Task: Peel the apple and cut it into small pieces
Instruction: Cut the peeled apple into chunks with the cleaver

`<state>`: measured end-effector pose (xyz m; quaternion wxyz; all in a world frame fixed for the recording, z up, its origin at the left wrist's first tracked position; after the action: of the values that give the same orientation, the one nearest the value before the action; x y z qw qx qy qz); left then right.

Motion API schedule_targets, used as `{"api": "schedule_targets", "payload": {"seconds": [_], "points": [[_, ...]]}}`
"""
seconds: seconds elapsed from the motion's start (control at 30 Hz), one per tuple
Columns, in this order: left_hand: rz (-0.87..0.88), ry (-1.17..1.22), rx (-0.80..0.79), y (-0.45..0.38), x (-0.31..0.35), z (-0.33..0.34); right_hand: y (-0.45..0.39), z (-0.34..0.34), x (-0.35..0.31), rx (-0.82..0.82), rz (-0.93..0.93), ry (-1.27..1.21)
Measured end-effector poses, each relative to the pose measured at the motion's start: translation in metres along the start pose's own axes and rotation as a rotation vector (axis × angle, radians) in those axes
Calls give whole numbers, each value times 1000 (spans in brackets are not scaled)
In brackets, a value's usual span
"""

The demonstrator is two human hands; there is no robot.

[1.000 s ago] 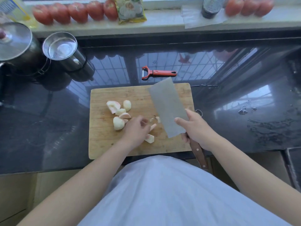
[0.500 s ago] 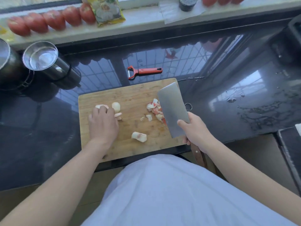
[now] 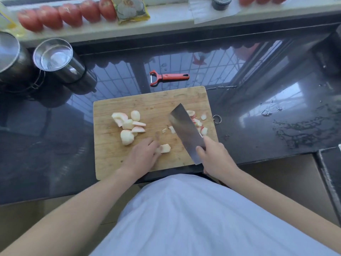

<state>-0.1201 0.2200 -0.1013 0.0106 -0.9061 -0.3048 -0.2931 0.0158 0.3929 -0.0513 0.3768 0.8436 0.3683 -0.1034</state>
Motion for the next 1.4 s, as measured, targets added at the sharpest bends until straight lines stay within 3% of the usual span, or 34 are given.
{"api": "schedule_targets", "payload": {"seconds": [0.23, 0.5, 0.67, 0.77, 1.07, 1.4], "points": [[-626, 319, 93, 25, 4, 8, 14, 25, -30, 26, -277, 442], [-789, 628, 178, 30, 1, 15, 17, 35, -35, 53, -376, 643], [-1044, 1218, 129, 44, -6, 44, 19, 27, -34, 109, -404, 696], [-1090, 1410, 170, 45, -8, 51, 17, 32, -34, 64, -434, 767], [-1114, 1458, 186, 42, -10, 58, 14, 34, -37, 52, -415, 798], [-1109, 1495, 153, 37, -7, 61, 13, 42, -59, 206, -534, 803]]}}
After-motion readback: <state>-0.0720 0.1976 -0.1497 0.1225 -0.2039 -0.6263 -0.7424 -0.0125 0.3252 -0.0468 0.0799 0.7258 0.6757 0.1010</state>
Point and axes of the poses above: each hand's wrist, its own y-axis away from the middle knuckle, its own z-axis out of the palm, x = y × z, the point moved 8 cm from there along -y, towards the middle knuckle, and after that the axes turned 7 degrees about y, right-handed, at the moved point
